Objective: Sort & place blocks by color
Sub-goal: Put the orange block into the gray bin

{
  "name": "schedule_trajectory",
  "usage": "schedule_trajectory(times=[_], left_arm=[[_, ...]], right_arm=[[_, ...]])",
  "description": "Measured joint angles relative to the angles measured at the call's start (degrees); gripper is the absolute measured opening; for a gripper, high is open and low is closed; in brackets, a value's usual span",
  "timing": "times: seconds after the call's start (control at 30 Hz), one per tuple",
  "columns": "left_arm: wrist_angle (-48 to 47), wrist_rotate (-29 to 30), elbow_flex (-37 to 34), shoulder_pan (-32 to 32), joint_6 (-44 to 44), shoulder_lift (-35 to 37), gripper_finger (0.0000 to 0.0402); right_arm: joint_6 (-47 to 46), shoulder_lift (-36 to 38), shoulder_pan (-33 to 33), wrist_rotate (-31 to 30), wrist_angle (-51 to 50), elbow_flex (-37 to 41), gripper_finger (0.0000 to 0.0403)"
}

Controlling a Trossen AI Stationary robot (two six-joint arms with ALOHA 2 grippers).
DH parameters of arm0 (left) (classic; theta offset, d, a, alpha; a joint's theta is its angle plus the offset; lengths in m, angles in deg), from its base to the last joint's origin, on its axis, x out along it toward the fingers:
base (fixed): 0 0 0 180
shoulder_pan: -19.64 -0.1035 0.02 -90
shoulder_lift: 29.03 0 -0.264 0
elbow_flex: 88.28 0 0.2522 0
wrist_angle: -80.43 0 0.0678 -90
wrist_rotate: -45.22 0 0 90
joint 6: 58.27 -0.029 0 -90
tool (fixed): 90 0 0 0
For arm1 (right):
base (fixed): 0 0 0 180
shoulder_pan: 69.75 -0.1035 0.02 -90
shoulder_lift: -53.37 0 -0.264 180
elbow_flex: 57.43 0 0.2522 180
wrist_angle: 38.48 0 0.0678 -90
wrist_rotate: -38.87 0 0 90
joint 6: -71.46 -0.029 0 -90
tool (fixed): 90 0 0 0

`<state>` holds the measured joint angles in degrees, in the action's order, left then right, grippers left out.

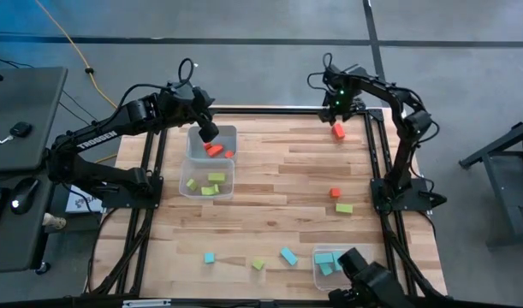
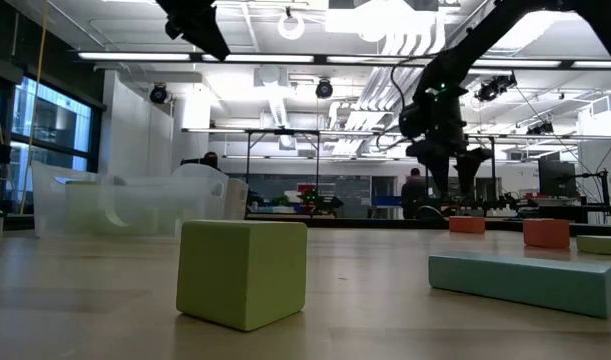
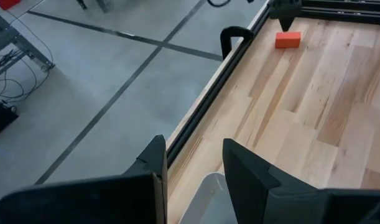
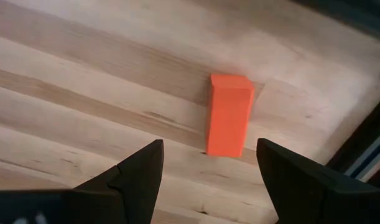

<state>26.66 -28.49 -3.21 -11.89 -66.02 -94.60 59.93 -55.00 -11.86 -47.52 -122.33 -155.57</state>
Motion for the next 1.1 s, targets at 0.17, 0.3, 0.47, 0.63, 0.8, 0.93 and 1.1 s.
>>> schedule_trajectory(times=[0.17,0.3,0.47,0.63,0.8,0.93,1.1], left_arm=[[-0.53,0.0,0.0,0.0,0.0,0.01,0.0086],[-0.51,0.0,0.0,0.0,0.0,-0.01,0.0086],[-0.51,0.0,0.0,0.0,0.0,-0.01,0.0086],[-0.49,0.0,0.0,0.0,0.0,-0.01,0.0086],[-0.49,0.0,0.0,0.0,0.02,-0.01,0.0086],[-0.49,0.0,0.0,0.0,0.02,-0.01,0.0086],[-0.49,-0.01,0.0,0.0,0.07,-0.01,0.0086]], right_arm=[[-0.01,-2.09,-0.33,-1.0,-0.85,0.0,0.0248],[-0.06,-2.81,-0.04,-1.48,-1.28,0.02,0.0248],[0.2,-2.77,0.43,-1.42,-1.62,0.02,0.0248],[1.57,-2.77,0.61,-1.44,-2.39,0.02,0.0248],[2.12,-2.77,0.61,-1.44,-2.39,0.02,0.0248],[1.31,-2.77,0.61,-1.44,-2.35,0.02,0.0248],[-1.58,-2.77,0.53,-0.01,-4.09,0.02,0.0248]])
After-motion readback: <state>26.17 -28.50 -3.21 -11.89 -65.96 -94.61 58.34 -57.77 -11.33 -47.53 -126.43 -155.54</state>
